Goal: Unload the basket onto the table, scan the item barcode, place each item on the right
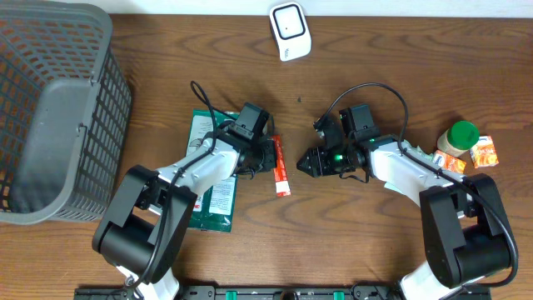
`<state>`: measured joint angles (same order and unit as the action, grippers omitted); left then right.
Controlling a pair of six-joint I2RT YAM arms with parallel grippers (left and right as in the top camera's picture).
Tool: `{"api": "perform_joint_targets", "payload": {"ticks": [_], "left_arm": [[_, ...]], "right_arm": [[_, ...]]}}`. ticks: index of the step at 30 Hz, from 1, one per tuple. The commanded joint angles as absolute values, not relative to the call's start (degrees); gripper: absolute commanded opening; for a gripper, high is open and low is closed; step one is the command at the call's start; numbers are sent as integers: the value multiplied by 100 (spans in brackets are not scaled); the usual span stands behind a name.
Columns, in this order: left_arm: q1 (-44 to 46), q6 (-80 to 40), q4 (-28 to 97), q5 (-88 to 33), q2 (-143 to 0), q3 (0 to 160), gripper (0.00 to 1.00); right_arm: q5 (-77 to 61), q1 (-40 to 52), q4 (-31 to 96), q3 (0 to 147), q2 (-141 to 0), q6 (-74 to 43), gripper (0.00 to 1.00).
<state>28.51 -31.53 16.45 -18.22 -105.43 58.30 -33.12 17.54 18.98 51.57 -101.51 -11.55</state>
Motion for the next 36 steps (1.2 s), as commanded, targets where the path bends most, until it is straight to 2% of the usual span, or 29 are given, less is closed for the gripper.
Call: {"api": "perform_joint_targets", "payload": {"ticks": [1, 13, 36], "left_arm": [[2832, -3183, 1673, -1907, -10499, 5988, 9], [2875, -3183, 1706, -1907, -10501, 5988, 13], [2882, -3203, 1704, -1988, -10669, 5979, 13]], "right_arm": [[-3284, 1734, 1883, 5120, -10202, -1168, 48], [-3284, 1734, 1883, 5120, -10202, -1168, 48], [-3284, 1734, 1876, 5120, -10202, -1107, 48]]}}
